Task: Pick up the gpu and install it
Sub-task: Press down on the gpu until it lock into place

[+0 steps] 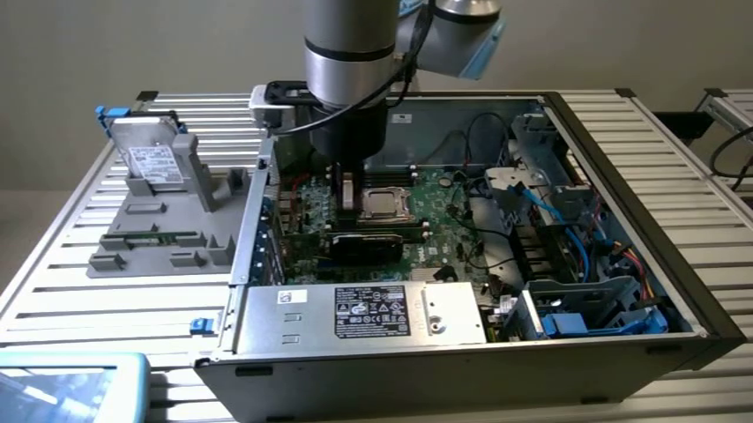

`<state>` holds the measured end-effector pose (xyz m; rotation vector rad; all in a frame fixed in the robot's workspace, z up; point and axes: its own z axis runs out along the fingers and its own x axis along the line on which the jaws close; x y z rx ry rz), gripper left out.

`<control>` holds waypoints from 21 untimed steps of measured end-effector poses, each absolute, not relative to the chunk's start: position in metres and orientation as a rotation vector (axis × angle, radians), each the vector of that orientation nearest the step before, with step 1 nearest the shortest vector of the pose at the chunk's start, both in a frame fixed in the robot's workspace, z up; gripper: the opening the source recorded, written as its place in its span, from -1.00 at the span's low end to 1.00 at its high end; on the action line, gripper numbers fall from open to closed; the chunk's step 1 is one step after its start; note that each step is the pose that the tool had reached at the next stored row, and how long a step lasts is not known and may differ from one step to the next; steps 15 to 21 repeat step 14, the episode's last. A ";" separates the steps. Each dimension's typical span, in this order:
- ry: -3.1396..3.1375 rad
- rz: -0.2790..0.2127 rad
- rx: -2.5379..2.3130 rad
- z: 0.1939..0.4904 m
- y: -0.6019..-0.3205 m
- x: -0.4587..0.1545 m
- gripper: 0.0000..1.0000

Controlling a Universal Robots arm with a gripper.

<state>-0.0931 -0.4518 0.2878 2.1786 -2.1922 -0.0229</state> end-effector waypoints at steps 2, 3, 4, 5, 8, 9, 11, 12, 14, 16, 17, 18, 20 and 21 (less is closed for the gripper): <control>-2.191 -0.027 2.176 0.293 -0.452 -0.094 -0.76; -2.190 -0.030 2.175 0.295 -0.452 -0.094 -0.76; -2.189 -0.034 2.172 0.295 -0.452 -0.094 -0.76; -2.188 -0.036 2.171 0.295 -0.452 -0.094 -0.76; -2.188 -0.036 2.171 0.295 -0.452 -0.094 -0.76; -2.188 -0.036 2.171 0.295 -0.452 -0.094 -0.76; -2.188 -0.036 2.171 0.295 -0.452 -0.094 -0.76; -2.188 -0.036 2.171 0.295 -0.452 -0.094 -0.76; -2.188 -0.036 2.171 0.295 -0.452 -0.094 -0.76; -2.188 -0.036 2.171 0.295 -0.452 -0.094 -0.76; -2.188 -0.036 2.171 0.295 -0.452 -0.094 -0.76; -2.188 -0.036 2.171 0.295 -0.452 -0.094 -0.76; -2.188 -0.036 2.171 0.295 -0.452 -0.094 -0.76; -2.188 -0.036 2.171 0.295 -0.452 -0.094 -0.76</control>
